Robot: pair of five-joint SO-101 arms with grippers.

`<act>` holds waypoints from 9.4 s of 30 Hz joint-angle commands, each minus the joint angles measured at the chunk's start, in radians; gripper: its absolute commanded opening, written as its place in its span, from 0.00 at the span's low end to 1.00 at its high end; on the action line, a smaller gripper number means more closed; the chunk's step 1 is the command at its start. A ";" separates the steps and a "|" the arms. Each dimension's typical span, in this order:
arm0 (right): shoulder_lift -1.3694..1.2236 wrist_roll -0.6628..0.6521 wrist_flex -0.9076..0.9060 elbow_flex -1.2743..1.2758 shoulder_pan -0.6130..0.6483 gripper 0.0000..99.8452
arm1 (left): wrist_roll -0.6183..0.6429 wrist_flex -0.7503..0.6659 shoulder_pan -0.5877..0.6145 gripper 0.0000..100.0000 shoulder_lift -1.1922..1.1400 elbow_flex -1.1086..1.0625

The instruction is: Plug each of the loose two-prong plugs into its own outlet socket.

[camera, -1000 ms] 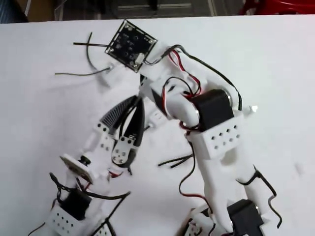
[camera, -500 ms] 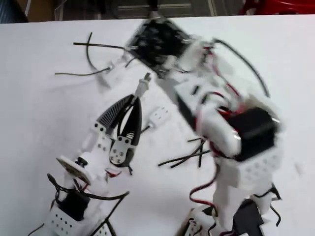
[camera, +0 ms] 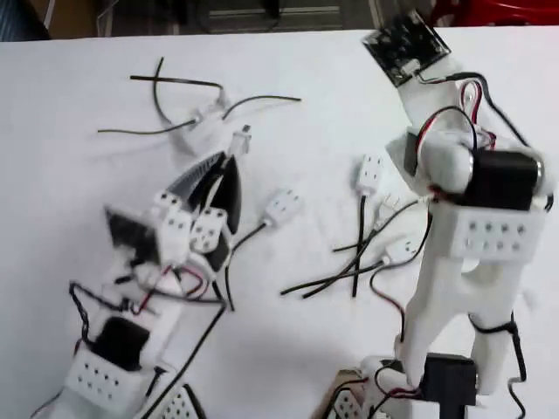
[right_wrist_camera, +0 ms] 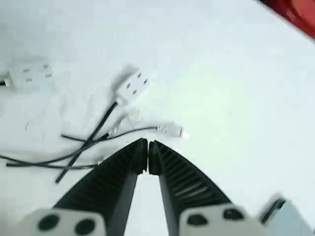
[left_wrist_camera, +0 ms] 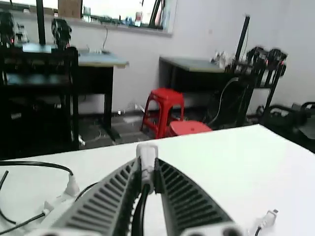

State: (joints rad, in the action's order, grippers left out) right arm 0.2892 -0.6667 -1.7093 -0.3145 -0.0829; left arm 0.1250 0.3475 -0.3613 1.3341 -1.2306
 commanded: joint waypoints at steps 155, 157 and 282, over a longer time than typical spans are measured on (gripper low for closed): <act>0.005 0.178 0.723 1.312 -0.277 0.02 | -0.552 1.168 0.016 0.26 -2.064 1.818; 0.005 0.178 0.723 1.312 -0.277 0.02 | -0.552 1.117 0.013 0.26 -2.064 1.769; 0.588 0.281 0.392 0.948 -0.277 0.21 | -0.199 0.827 0.501 0.32 -0.478 0.479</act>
State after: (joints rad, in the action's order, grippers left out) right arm 0.8477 -0.4488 -1.3134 0.6337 -0.3498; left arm -0.1097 1.2635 0.1557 0.7480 -0.5938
